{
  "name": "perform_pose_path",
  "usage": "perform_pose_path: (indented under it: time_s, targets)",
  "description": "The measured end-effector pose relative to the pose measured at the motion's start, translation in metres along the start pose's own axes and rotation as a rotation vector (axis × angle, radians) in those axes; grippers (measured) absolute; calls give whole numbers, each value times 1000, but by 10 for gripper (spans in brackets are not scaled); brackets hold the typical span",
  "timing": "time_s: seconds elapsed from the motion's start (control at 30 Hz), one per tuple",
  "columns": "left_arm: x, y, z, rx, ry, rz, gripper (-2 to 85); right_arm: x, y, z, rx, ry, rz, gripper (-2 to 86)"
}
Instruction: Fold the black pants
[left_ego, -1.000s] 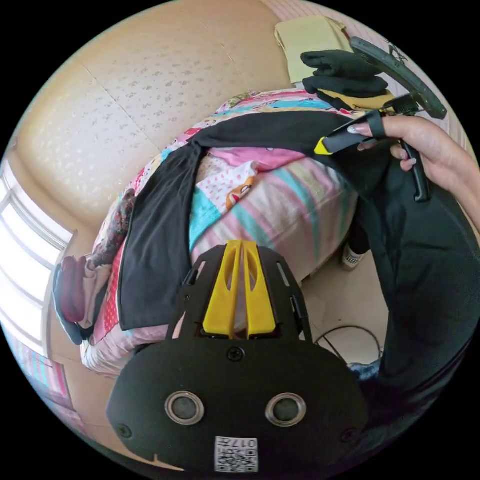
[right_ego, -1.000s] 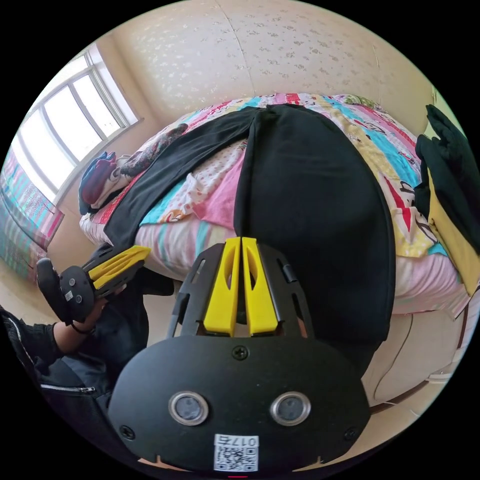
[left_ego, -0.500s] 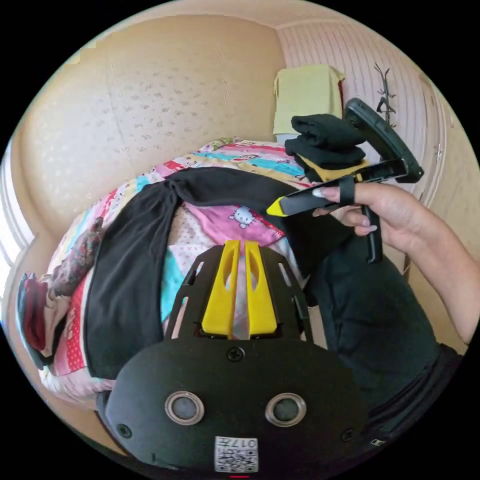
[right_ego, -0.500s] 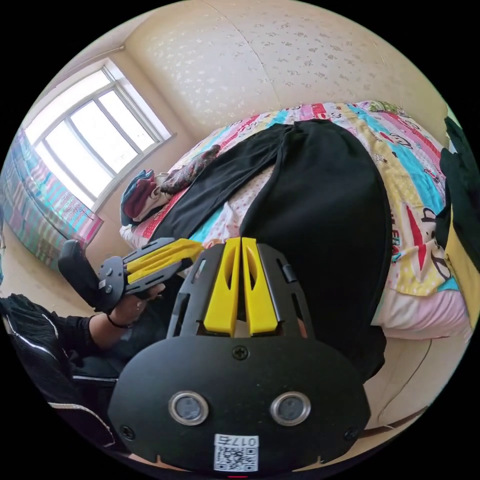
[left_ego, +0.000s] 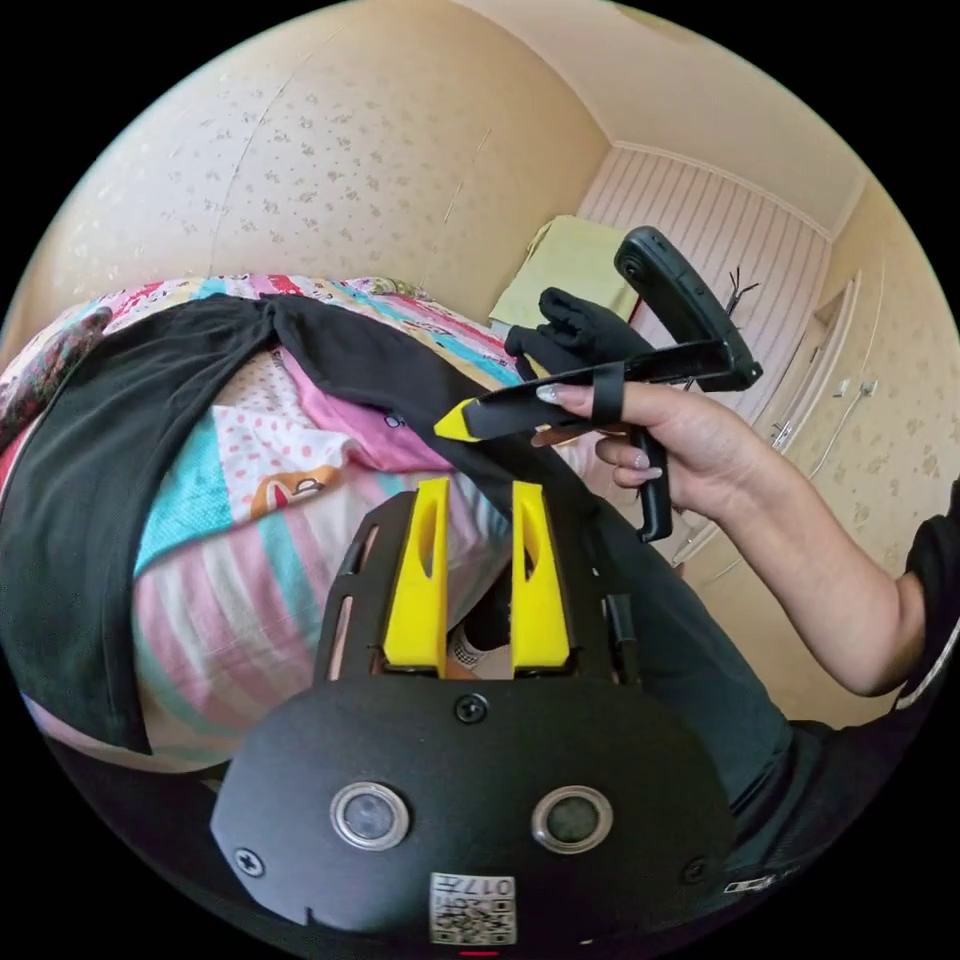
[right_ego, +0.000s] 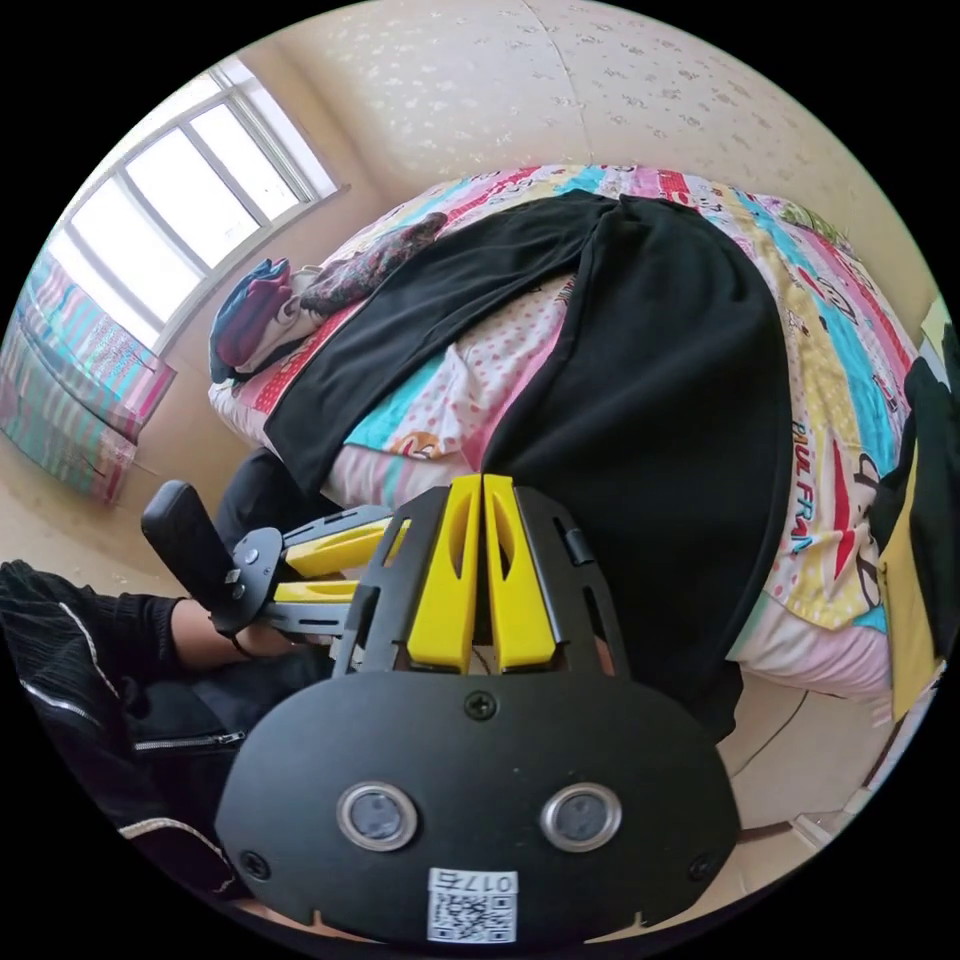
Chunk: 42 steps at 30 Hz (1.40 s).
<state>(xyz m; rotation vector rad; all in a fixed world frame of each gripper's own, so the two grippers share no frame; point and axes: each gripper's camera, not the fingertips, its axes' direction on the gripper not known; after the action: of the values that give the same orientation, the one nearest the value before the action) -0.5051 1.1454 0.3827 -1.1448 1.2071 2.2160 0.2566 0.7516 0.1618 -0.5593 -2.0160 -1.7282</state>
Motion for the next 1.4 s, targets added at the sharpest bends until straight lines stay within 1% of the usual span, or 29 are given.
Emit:
perform_pose_path:
  time_s: [0.03, 0.13, 0.2, 0.3, 0.37, 0.43, 0.5, 0.57, 0.63, 0.67, 0.7, 0.77, 0.8, 0.9, 1.03, 1.1, 1.17, 1.4]
  targets:
    - [-9, -2, -11, 16, 11, -35, 130, -2, 0, 2, -5, 9, -2, 4]
    - [-27, -10, -28, 44, 95, -75, 128, -7, -1, 6, 2, 4, 27, 4]
    - [-32, -18, -26, 3, 137, -87, 124, -15, -5, 17, -10, 20, 27, 4]
    - [-30, -29, -25, -16, 170, -83, 95, -37, -13, 35, -46, 88, 3, 4]
    - [-28, -35, -28, 0, 135, -106, 51, -57, -15, 46, -65, 168, -45, 4]
    - [-30, -39, -26, -28, 116, -130, 27, -74, -16, 61, -100, 258, -107, 5]
    - [-35, -44, -25, -61, 142, -156, 13, -89, -15, 78, -136, 334, -182, 5]
    - [-42, -50, -30, -82, 171, -204, 3, -93, -15, 82, -138, 355, -219, 6]
    - [-46, -56, -36, -85, 193, -237, -1, -91, -18, 77, -118, 325, -197, 8]
    - [-45, -61, -42, -84, 193, -242, -2, -87, -20, 69, -78, 289, -167, 9]
    - [-43, -64, -44, -91, 185, -234, -3, -83, -21, 56, 6, 247, -131, 10]
    - [-27, -75, -51, -114, 129, -166, -4, -74, -28, 39, 103, 174, -78, 15]
    - [-23, -77, -54, -111, 127, -158, -4, -67, -37, 36, 108, 120, -60, 21]
    - [-14, -85, -62, -97, 165, -181, -4, -50, -66, 50, 46, 62, 0, 49]
    - [0, -98, -69, -129, 131, -172, -3, -46, -87, 74, 26, 67, 62, 73]
    - [8, -104, -74, -129, 129, -164, -3, -50, -96, 96, -28, 189, 83, 67]
    - [16, -108, -81, -123, 135, -175, -3, -55, -99, 109, -60, 262, 77, 55]
    - [36, -122, -88, -144, 141, -199, -2, -66, -105, 102, -25, 265, 101, 15]
